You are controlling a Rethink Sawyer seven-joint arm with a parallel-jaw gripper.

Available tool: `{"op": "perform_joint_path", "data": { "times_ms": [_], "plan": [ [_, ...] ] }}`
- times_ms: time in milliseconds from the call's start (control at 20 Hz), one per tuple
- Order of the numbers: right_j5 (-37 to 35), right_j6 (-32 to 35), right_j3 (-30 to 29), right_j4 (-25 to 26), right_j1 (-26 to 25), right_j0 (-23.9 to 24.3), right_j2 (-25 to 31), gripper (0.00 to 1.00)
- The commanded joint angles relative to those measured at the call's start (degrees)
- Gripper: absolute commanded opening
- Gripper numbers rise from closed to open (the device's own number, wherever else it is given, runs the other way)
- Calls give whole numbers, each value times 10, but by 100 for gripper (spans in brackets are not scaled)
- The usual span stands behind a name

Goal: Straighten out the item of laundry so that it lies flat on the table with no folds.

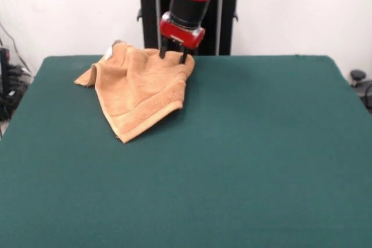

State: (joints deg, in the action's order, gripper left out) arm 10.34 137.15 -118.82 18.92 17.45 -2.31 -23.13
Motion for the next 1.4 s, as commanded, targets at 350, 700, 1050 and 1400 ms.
{"op": "perform_joint_path", "data": {
  "times_ms": [350,700,1050,1400],
  "plan": [
    [-64,178,48,-528,-476,-400,-271,100],
    [-57,139,41,-611,-499,-420,-255,100],
    [-29,123,31,-624,-486,-409,-244,100],
    [48,16,-2,-279,-143,63,3,100]
  ]
}}
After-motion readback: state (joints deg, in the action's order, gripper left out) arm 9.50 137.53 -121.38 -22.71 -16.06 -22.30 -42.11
